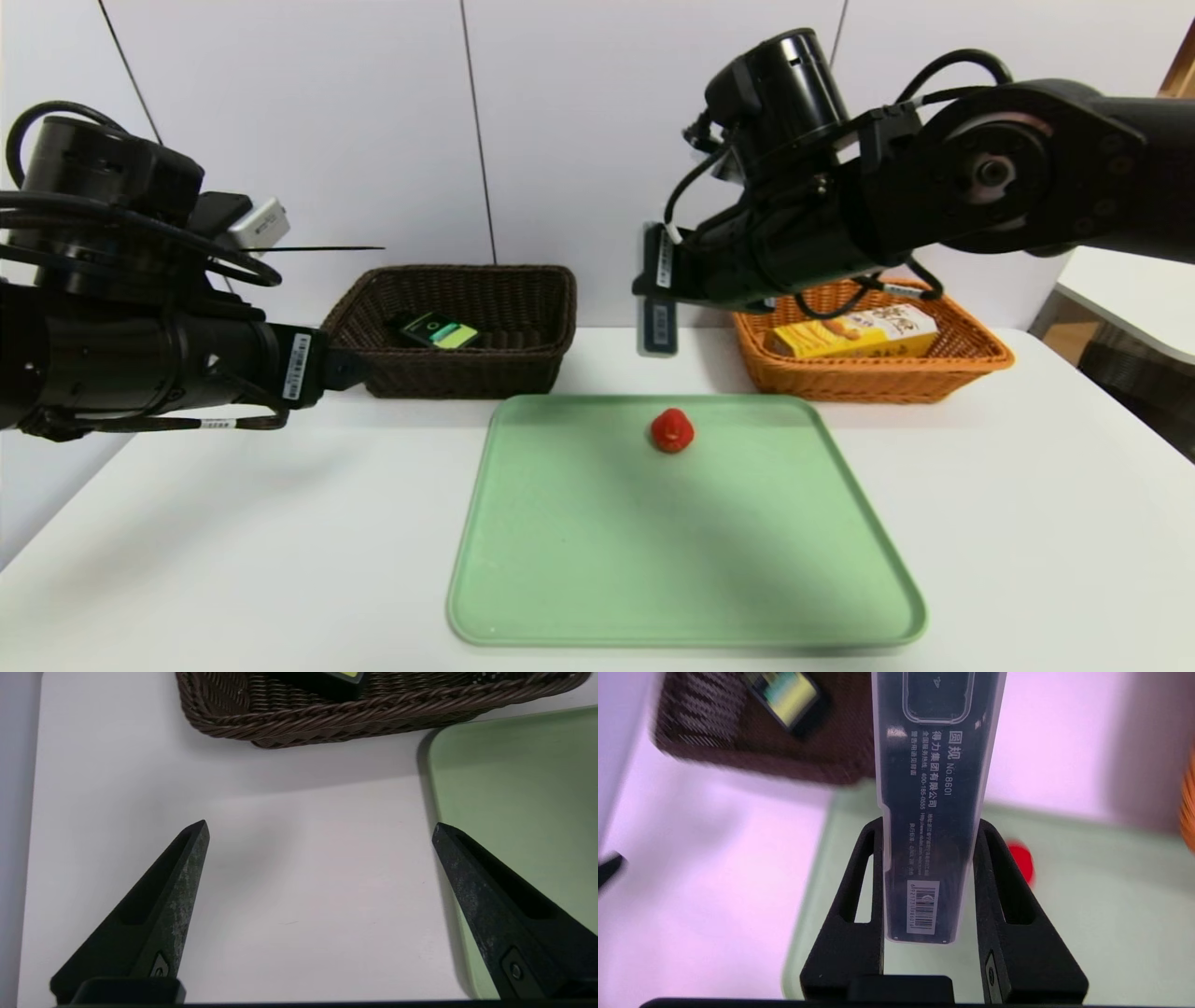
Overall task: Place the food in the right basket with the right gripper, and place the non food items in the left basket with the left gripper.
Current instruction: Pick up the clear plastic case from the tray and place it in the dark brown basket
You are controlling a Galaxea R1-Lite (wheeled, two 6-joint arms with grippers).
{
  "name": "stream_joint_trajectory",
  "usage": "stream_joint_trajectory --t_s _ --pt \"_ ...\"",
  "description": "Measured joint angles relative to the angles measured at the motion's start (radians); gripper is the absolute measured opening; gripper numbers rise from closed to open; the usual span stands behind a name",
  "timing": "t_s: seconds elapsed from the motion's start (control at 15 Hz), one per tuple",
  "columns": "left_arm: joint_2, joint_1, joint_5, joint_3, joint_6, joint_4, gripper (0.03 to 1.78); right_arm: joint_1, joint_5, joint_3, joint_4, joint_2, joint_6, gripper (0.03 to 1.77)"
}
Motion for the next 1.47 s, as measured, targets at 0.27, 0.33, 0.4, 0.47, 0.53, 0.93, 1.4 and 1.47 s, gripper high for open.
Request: stream_joint_trajectory --t_s 0.27,0.33,0.4,0.47,0.53,0.93,1.4,1.47 --pt "-0.002 0.008 0.049 0.019 0.000 0.001 1.69 0.026 -0.017 -0.004 -0.356 0.056 -0.050 0.54" --pt "-0.003 0.009 0.057 0.037 -0.001 0.000 1.69 0.027 -0.017 -0.004 -0.447 0.074 -0.051 0.54" --pt "-0.003 0.009 0.064 0.056 -0.002 -0.003 1.69 0.028 -0.017 -0.004 -0.534 0.097 -0.052 0.54" --pt "-0.007 0.009 0.075 0.080 -0.002 -0.006 1.69 0.029 -0.016 -0.004 -0.608 0.119 -0.051 0.54" --pt "-0.014 0.009 0.083 0.099 -0.003 -0.007 1.69 0.036 -0.013 -0.004 -0.670 0.139 -0.045 0.54" --pt "-0.087 0.005 0.088 0.146 -0.033 -0.003 1.69 0.066 -0.030 -0.035 -0.942 0.277 -0.043 0.54" --pt "-0.141 0.005 0.114 0.193 -0.033 0.000 1.69 0.068 -0.012 -0.050 -0.893 0.367 -0.047 0.54" --pt "-0.145 0.006 0.114 0.195 -0.033 -0.001 1.69 0.072 -0.012 -0.051 -0.893 0.375 -0.047 0.54"
